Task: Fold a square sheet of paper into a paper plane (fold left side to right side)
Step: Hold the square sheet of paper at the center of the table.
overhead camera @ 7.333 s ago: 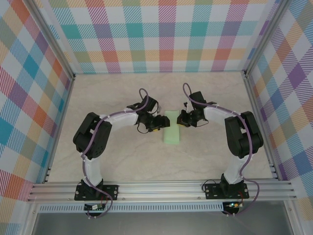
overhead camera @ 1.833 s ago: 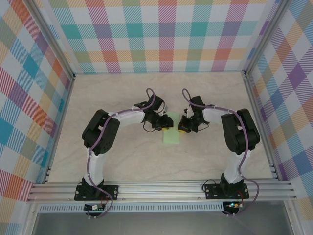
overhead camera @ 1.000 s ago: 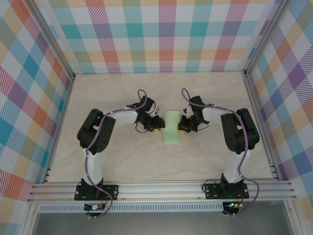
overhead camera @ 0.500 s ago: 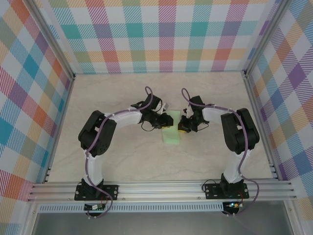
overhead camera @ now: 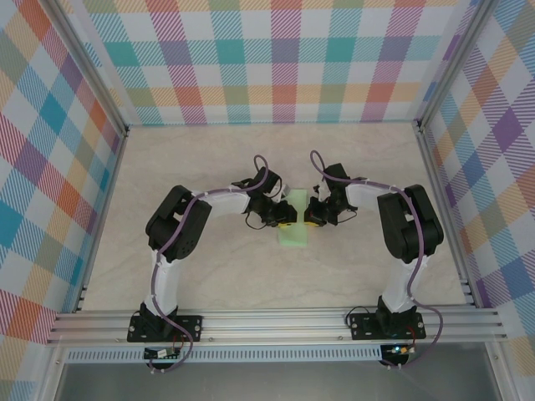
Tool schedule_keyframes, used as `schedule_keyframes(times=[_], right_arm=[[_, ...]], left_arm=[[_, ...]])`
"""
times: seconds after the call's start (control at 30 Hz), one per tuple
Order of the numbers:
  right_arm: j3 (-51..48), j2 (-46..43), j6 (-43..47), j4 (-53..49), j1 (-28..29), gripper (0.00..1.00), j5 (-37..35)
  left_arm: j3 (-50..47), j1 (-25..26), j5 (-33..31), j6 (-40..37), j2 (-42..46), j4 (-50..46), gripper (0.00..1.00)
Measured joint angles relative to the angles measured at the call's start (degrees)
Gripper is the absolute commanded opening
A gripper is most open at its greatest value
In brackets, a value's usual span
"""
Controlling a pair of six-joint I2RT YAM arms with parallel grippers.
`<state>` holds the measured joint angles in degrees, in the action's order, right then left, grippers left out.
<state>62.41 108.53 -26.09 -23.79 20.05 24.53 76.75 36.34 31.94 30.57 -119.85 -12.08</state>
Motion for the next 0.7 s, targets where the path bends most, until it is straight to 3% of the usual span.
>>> schedule_keyframes(times=[0.4, 0.7], right_arm=[[-0.3, -6.1, -0.5, 2.5, -3.0, 0.05, 3.6], [5.7, 1.2, -3.5, 8.0, -2.4, 0.05, 8.6]], left_arm=[[-0.2, 0.3, -0.1, 0.0, 0.0, 0.1, 0.27], [-0.2, 0.3, -0.3, 0.0, 0.0, 0.0, 0.26]])
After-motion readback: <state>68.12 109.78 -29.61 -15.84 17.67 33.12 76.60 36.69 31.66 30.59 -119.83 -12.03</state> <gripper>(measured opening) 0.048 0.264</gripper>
